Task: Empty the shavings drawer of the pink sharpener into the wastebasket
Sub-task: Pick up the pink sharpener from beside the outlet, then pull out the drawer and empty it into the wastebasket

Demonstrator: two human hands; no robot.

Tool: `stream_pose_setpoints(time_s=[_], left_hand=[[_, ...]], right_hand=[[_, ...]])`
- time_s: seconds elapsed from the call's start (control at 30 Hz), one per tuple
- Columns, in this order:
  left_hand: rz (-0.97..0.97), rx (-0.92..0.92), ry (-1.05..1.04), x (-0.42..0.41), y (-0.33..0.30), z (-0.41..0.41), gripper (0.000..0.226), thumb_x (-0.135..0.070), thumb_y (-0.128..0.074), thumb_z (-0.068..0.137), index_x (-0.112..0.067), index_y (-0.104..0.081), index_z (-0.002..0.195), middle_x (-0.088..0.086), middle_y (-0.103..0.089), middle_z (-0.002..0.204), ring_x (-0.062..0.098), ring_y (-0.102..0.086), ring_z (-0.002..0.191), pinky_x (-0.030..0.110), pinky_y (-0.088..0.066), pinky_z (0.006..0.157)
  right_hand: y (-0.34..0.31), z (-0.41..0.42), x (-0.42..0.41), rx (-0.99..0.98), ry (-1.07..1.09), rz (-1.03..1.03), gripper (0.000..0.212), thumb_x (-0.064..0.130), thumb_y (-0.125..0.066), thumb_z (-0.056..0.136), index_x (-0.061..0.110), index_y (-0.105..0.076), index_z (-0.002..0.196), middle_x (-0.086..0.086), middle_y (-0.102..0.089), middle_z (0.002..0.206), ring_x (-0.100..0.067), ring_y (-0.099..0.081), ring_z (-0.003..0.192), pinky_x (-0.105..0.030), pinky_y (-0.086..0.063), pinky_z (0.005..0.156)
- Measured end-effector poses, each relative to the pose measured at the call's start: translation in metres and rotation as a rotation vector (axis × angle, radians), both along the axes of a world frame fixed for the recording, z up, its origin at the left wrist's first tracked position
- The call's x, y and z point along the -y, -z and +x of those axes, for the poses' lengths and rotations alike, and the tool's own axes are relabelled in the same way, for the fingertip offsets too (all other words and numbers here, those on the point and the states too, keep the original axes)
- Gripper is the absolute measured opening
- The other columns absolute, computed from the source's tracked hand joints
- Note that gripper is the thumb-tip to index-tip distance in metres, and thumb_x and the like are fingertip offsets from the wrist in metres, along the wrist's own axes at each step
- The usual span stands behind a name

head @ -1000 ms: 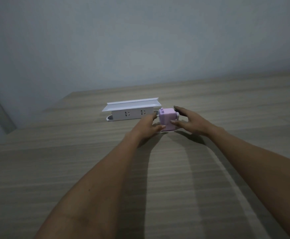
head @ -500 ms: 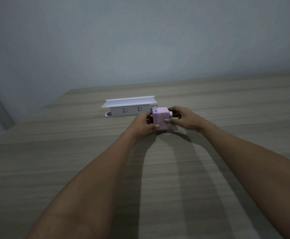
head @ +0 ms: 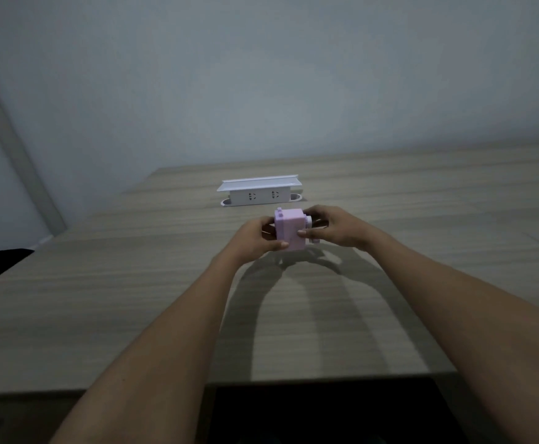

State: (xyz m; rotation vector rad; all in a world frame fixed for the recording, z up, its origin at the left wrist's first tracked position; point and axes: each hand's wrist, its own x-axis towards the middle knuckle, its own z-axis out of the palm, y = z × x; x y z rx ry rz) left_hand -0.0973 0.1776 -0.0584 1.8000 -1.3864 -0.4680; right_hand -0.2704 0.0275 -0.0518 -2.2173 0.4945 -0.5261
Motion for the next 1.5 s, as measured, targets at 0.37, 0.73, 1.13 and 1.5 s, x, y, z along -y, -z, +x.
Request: stream_pose_setpoints(time_s=[0.37,0.73,1.13,1.5], left_hand=[[0.006,-0.115,-0.057,-0.041,0.028,-0.029,0.056,0.006,-0.073,0.081,-0.005,-0.058,0.133,0.005,-0.070,0.100,0.006,-0.066,0.083,0.008,-0.050,0.055],[-0.006,-0.168,-0.140,-0.053,0.031,-0.021,0.075,-0.003,-0.082,0.076,-0.003,-0.048,0.143,0.014,-0.063,0.127,0.028,-0.066,0.110,0.039,-0.059,0.088],[-0.010,-0.155,-0.182,-0.107,0.007,0.019,0.079,-0.003,-0.084,0.075,0.000,-0.045,0.144,0.018,-0.061,0.129,0.034,-0.063,0.118,0.042,-0.052,0.102],[-0.150,-0.163,-0.081,-0.127,-0.031,-0.028,0.071,0.006,-0.082,0.073,-0.002,-0.052,0.137,0.018,-0.062,0.128,0.030,-0.064,0.116,0.036,-0.054,0.095]], right_hand=[[0.023,-0.022,-0.045,-0.051,0.007,-0.064,0.056,0.022,-0.076,0.089,0.008,-0.055,0.139,-0.008,-0.064,0.131,-0.021,-0.065,0.113,-0.032,-0.055,0.096],[0.024,-0.023,-0.044,-0.088,0.019,-0.067,0.053,0.019,-0.073,0.091,0.010,-0.052,0.139,-0.008,-0.063,0.130,-0.024,-0.066,0.114,-0.033,-0.055,0.094],[0.014,-0.037,-0.055,-0.145,0.087,-0.110,0.081,0.036,-0.078,0.085,0.014,-0.039,0.152,-0.005,-0.055,0.144,-0.024,-0.058,0.127,-0.040,-0.048,0.105],[-0.025,-0.072,-0.088,0.051,0.122,-0.187,0.080,0.041,-0.083,0.078,0.019,-0.049,0.146,0.001,-0.058,0.143,-0.017,-0.054,0.130,-0.026,-0.041,0.100]])
